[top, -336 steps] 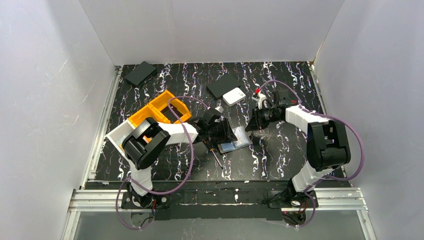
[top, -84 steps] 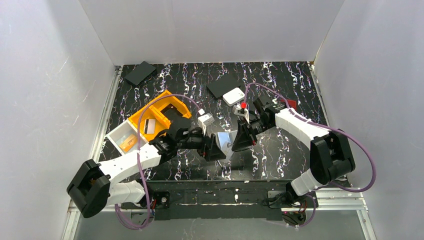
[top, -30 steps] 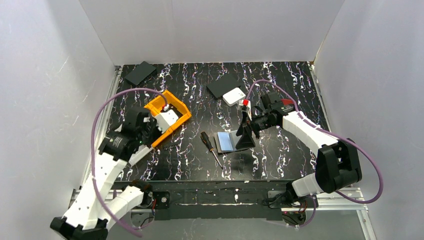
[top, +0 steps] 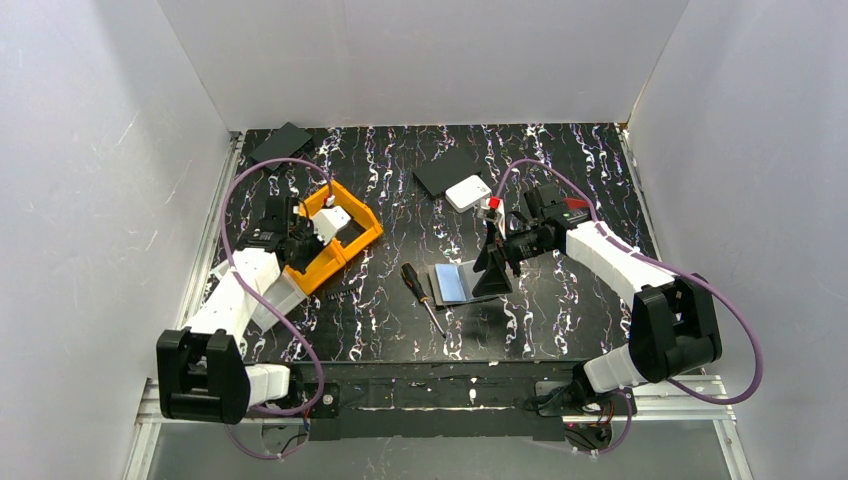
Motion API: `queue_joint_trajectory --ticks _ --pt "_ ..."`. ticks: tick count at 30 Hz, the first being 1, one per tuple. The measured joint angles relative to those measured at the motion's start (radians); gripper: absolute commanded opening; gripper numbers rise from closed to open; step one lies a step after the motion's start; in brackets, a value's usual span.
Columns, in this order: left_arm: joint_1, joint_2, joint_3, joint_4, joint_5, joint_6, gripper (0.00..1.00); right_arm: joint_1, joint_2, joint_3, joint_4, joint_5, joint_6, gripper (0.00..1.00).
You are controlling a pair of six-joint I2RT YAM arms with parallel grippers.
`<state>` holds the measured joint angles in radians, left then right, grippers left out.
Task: Take the credit cards out of the card holder
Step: Place the credit card in the storage box.
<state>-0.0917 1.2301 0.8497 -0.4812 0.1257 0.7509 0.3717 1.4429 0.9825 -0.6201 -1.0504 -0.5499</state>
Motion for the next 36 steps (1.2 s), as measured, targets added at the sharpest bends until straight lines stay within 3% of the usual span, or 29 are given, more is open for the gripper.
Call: queue_joint_trajectory --ticks 6,8,22,36 --pt "0.012 0.077 0.000 0.021 -0.001 0.000 0.00 -0.005 0.000 -0.013 -0.002 -0.007 0.000 0.98" --pt "0.018 0.093 0.000 0.034 0.002 0.000 0.07 -0.005 0.000 -0.014 -0.002 -0.008 0.000 0.98" --pt "0.050 0.203 0.005 0.120 0.003 -0.003 0.17 -0.005 0.000 -0.014 -0.003 -0.011 -0.001 0.98" --pt "0.052 0.210 0.044 0.166 -0.100 -0.029 0.20 -0.005 0.014 -0.014 -0.008 -0.014 -0.008 0.98"
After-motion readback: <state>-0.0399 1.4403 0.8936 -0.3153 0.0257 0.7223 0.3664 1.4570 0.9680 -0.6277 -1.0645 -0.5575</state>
